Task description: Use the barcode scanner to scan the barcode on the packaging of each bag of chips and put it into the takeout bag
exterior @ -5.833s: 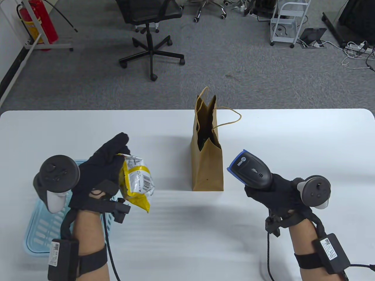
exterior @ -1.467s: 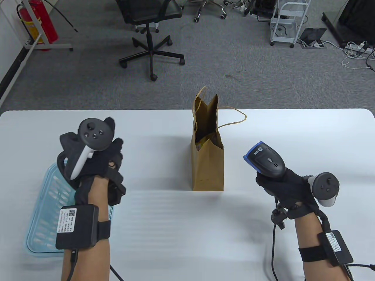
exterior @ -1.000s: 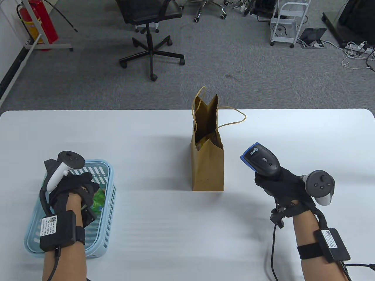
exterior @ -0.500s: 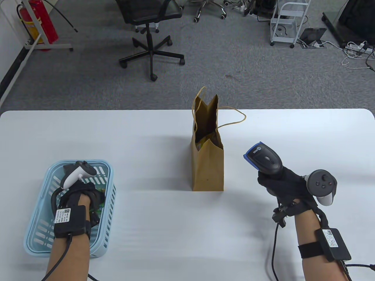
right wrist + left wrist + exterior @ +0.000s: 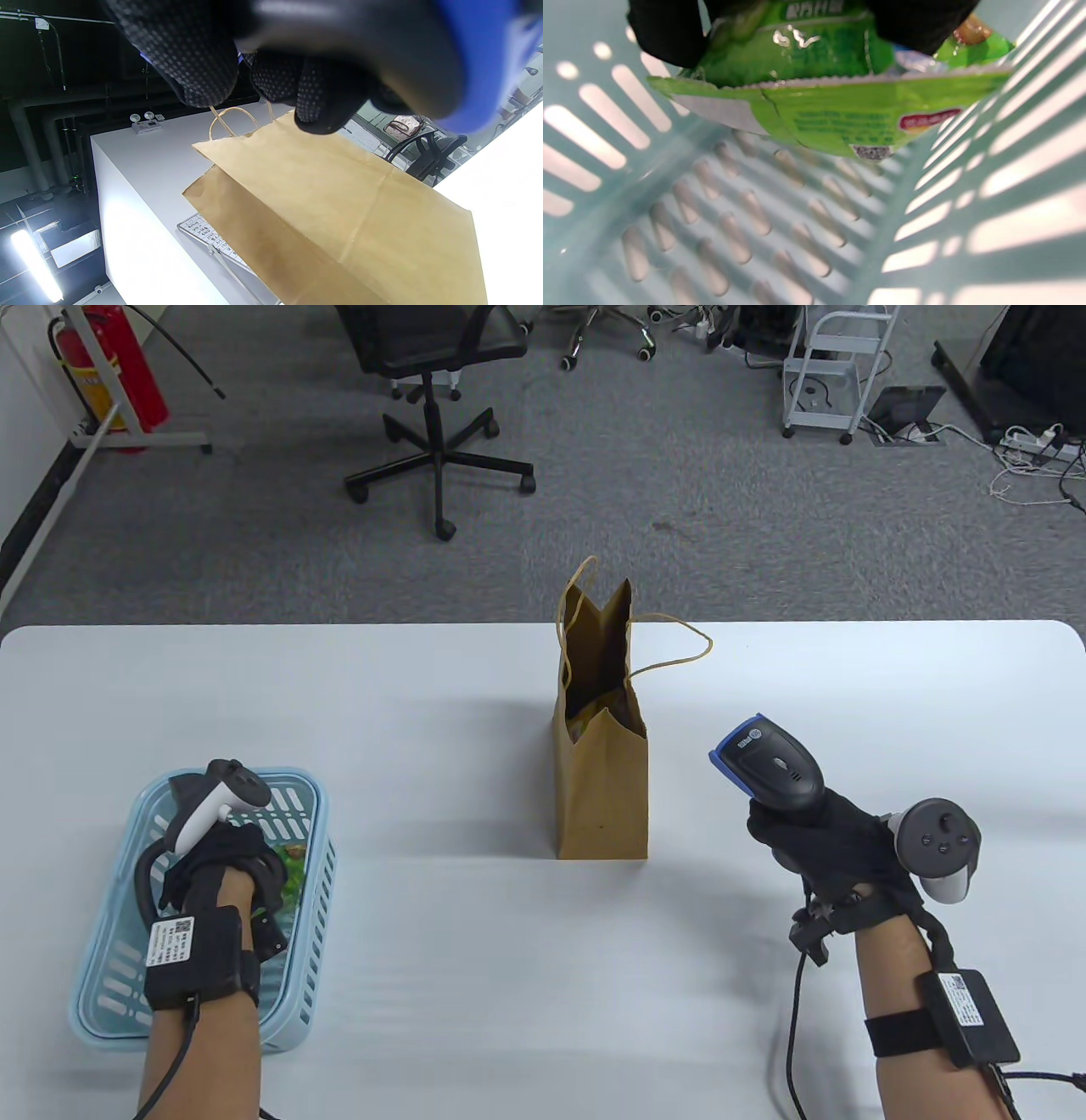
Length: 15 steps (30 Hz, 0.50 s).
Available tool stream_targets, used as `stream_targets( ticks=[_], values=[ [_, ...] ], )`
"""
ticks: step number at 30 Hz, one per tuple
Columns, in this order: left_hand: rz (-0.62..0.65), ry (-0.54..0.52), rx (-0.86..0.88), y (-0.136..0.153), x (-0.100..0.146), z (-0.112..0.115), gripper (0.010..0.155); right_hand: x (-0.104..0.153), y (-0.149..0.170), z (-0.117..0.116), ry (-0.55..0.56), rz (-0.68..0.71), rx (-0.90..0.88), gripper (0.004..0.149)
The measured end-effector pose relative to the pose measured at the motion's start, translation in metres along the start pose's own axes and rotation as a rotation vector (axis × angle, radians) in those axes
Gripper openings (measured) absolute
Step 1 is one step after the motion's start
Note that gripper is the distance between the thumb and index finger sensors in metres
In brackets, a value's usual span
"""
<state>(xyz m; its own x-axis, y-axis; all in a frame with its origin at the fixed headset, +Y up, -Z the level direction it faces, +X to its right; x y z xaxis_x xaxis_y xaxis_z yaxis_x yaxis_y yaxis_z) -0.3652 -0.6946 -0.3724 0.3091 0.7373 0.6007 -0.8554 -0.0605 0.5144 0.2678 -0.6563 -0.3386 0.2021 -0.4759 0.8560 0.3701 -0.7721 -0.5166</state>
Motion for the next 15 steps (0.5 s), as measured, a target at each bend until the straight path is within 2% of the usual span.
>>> stream_targets(
  ticks=[8, 13, 15],
  values=[
    [0.206, -0.185, 0.262, 0.023, 0.075, -0.044, 0.076, 0.0, -0.011, 0.0, 0.002, 0.032, -0.026, 0.062],
    [0.61, -0.281, 0.524, 0.028, 0.118, -0.06, 0.076, 0.0, -0.018, -0.001, 0.004, 0.049, -0.073, 0.062],
    [0.867, -0.322, 0.603, 0.017, 0.135, -0.063, 0.076, -0.001, -0.02, -0.002, 0.002, 0.053, -0.094, 0.062]
  ],
)
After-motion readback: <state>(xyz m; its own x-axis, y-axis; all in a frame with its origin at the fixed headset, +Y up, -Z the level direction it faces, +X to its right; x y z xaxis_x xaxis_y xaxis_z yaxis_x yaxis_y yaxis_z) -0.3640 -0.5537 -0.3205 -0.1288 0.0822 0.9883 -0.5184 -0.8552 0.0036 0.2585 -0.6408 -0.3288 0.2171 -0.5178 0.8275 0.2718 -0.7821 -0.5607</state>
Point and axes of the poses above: the tracker on the back of each hand, its own y axis roughly to the little-finger side, its own x axis roughly from the fingertips to the wrist, z = x × y, the point moved 2 cm from there along -x, roughly from the wrist to the fingertips, and after that the axes turned 6 degrees about y, right-handed, at the moved point
